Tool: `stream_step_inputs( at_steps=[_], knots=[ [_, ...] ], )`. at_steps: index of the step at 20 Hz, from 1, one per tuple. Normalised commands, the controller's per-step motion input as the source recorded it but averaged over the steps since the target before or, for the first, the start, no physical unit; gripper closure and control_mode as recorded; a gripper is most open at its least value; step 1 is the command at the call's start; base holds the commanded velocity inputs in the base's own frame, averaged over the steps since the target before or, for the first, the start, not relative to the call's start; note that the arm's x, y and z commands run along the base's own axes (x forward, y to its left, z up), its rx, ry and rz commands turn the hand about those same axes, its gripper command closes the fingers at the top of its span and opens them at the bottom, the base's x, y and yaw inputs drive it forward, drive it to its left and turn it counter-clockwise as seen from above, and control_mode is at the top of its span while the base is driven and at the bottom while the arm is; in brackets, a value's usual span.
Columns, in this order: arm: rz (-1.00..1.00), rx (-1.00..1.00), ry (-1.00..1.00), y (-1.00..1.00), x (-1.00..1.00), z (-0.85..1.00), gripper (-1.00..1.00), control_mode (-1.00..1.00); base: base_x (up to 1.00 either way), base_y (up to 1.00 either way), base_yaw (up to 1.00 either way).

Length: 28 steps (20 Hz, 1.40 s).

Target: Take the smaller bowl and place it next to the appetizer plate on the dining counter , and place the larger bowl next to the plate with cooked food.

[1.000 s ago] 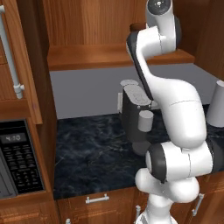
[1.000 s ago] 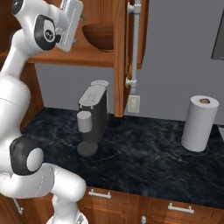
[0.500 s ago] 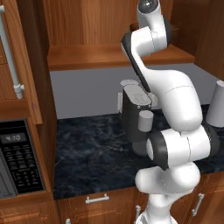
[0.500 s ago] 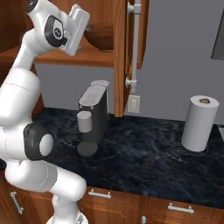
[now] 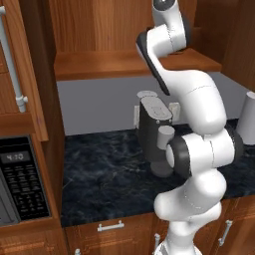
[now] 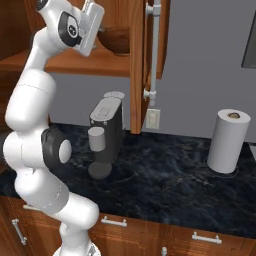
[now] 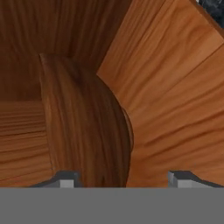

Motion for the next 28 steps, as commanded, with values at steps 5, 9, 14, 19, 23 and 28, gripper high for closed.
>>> stream_step_inputs(
  at_steps=[5,9,14,19,23,28],
  knots=[
    [0.0,0.0,-0.01,0.0,0.01,0.2,-1.0,-1.0,0.0,0.0,0.0],
    [0.0,-0.01,-0.01,0.0,0.02,0.0,-1.0,-1.0,0.0,0.0,0.0],
    [0.0,-0.01,0.0,0.0,0.28,0.0,-1.0,-1.0,0.0,0.0,0.0],
    [0.0,0.0,0.01,-0.04,0.68,-0.1,-1.0,-1.0,0.0,0.0,0.0],
    [0.0,0.0,0.02,-0.15,0.53,-0.2,1.0,-1.0,0.0,0.0,0.0],
    [0.0,0.0,0.05,-0.02,0.15,-0.22,1.0,-1.0,0.0,0.0,0.0]
  ],
)
